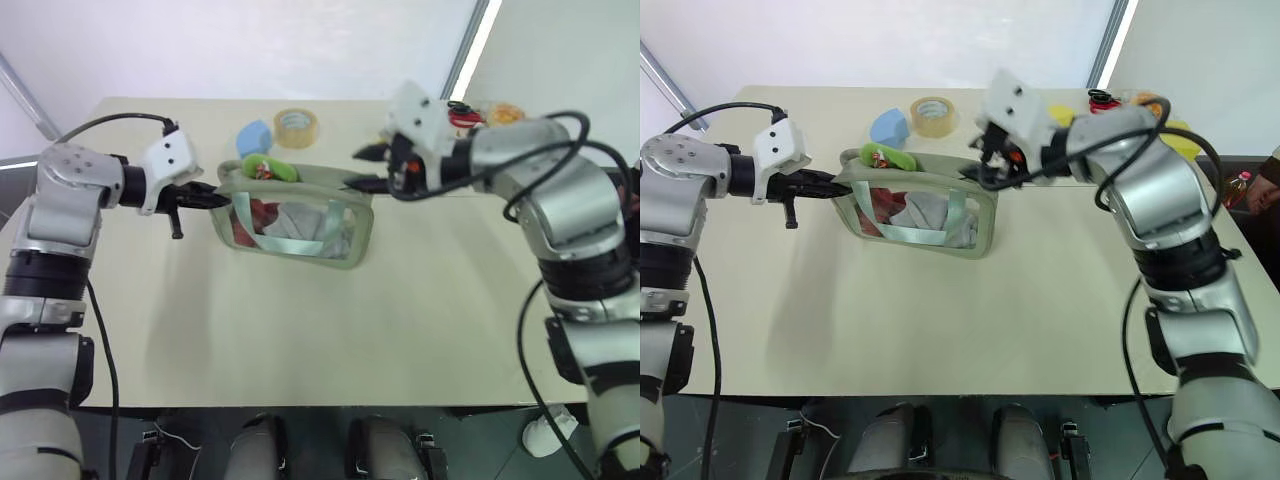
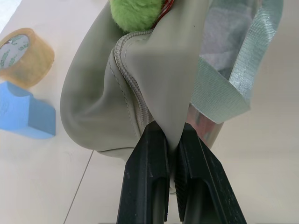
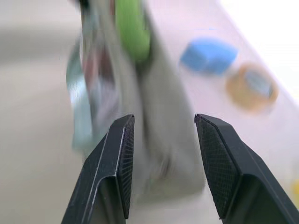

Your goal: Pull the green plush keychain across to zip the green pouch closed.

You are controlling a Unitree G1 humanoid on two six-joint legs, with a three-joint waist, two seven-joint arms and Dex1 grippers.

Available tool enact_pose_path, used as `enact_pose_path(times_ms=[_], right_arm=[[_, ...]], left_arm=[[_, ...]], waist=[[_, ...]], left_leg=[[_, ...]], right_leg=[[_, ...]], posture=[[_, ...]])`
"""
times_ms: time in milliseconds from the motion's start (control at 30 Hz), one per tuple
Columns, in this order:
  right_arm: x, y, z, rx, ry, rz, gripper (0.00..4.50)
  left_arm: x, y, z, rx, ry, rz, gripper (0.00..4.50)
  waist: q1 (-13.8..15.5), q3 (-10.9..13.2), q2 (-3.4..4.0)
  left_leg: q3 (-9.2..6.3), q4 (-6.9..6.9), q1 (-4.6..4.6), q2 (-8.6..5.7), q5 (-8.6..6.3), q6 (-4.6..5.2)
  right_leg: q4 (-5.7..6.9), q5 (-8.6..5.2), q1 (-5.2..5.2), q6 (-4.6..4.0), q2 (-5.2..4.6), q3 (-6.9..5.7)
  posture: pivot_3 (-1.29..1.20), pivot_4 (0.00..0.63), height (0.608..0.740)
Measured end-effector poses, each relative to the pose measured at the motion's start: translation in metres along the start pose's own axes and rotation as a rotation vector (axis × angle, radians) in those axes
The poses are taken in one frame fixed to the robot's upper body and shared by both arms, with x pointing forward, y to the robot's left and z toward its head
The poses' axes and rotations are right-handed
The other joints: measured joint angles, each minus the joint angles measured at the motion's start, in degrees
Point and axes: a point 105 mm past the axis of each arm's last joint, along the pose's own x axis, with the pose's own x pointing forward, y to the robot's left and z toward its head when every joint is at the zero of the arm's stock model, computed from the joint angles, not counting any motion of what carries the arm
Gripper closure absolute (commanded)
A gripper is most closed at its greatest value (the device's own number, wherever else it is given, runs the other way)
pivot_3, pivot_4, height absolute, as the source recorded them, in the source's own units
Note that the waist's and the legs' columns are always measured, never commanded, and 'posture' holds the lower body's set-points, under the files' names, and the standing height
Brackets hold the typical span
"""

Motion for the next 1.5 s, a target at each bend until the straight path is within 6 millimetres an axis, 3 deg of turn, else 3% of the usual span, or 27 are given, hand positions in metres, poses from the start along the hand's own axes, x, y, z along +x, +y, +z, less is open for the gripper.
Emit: enact_pose_path(times_ms=[133, 333, 533, 633, 700, 800, 933, 1233, 1367, 1500], right_arm=[[0.034, 0.009, 0.022, 0.029, -0.102, 0.032, 2.42], [0.066, 0.017, 0.01, 0.044, -0.086, 0.053, 2.42], [0.072, 0.015, 0.003, 0.032, -0.068, 0.042, 2.42], [0.073, 0.014, 0.0, 0.036, -0.062, 0.04, 3.25], [0.074, 0.014, 0.0, 0.041, -0.064, 0.042, 4.24], [0.072, 0.013, 0.0, 0.042, -0.067, 0.043, 4.43], [0.056, 0.006, -0.002, 0.043, -0.058, 0.036, 4.43], [-0.04, -0.042, -0.041, -0.008, 0.16, -0.243, 4.43], [-0.065, -0.047, -0.051, -0.032, 0.231, -0.312, 4.43], [-0.084, -0.045, -0.08, -0.059, 0.36, -0.366, 4.43]], left_arm=[[0.003, -0.001, 0.002, -0.001, -0.013, -0.001, 4.5], [0.003, -0.001, 0.002, -0.003, -0.016, 0.0, 4.5], [0.003, -0.001, 0.002, -0.003, -0.017, 0.0, 4.5], [0.003, 0.0, 0.002, -0.003, -0.017, 0.002, 4.5], [0.003, 0.0, 0.002, -0.003, -0.017, 0.004, 4.5], [0.004, 0.0, 0.002, 0.0, -0.017, 0.006, 4.5], [0.004, 0.001, 0.002, 0.0, -0.02, 0.008, 4.5], [0.004, 0.003, 0.0, 0.0, -0.02, 0.011, 4.5], [0.004, 0.003, 0.0, -0.003, -0.021, 0.014, 4.5], [0.007, 0.002, 0.001, -0.005, -0.031, 0.011, 4.5]], waist=[[0.3, 0.0, -0.01], [0.2, 0.0, -0.01], [0.1, 0.0, -0.01], [0.1, 0.0, -0.01], [0.1, 0.0, -0.01], [0.1, 0.0, -0.01], [0.2, 0.0, -0.01], [0.2, 0.0, 0.0], [0.2, 0.0, 0.0], [0.4, 0.0, 0.0]], left_leg=[[-0.01, 0.02, -0.03, -0.01, 0.0, 0.0], [-0.03, 0.07, -0.06, -0.02, -0.01, 0.02], [-0.03, 0.07, -0.06, -0.02, -0.01, 0.01], [-0.02, 0.07, -0.06, -0.02, -0.01, 0.02], [-0.03, 0.06, -0.06, -0.02, -0.01, 0.01], [-0.02, 0.07, -0.06, -0.02, -0.01, 0.02], [-0.03, 0.07, -0.06, -0.02, -0.01, 0.02], [-0.01, 0.02, -0.05, -0.02, -0.01, 0.02], [0.01, 0.02, -0.03, -0.02, -0.01, 0.02], [0.01, 0.03, -0.05, -0.04, -0.02, 0.03]], right_leg=[[0.03, 0.0, 0.01, 0.0, 0.0, 0.0], [0.05, 0.0, 0.01, 0.0, -0.02, -0.02], [0.05, 0.0, 0.01, 0.01, -0.02, -0.02], [0.05, 0.0, 0.01, 0.0, -0.02, -0.03], [0.05, 0.0, 0.01, 0.0, -0.02, -0.02], [0.05, 0.0, 0.01, 0.0, -0.02, -0.02], [0.04, 0.0, 0.02, 0.0, -0.02, -0.02], [-0.03, 0.0, 0.0, 0.0, -0.03, -0.02], [-0.16, 0.0, 0.0, 0.0, -0.03, -0.02], [-0.24, 0.0, 0.03, 0.0, -0.05, -0.02]], posture=[[0.0, 0.15, 0.74], [0.0, 0.15, 0.74], [0.0, 0.15, 0.74], [0.0, 0.15, 0.74], [0.0, 0.15, 0.74], [0.0, 0.15, 0.74], [0.0, 0.15, 0.74], [0.0, 0.15, 0.74], [0.0, 0.15, 0.74], [0.0, 0.15, 0.74]])
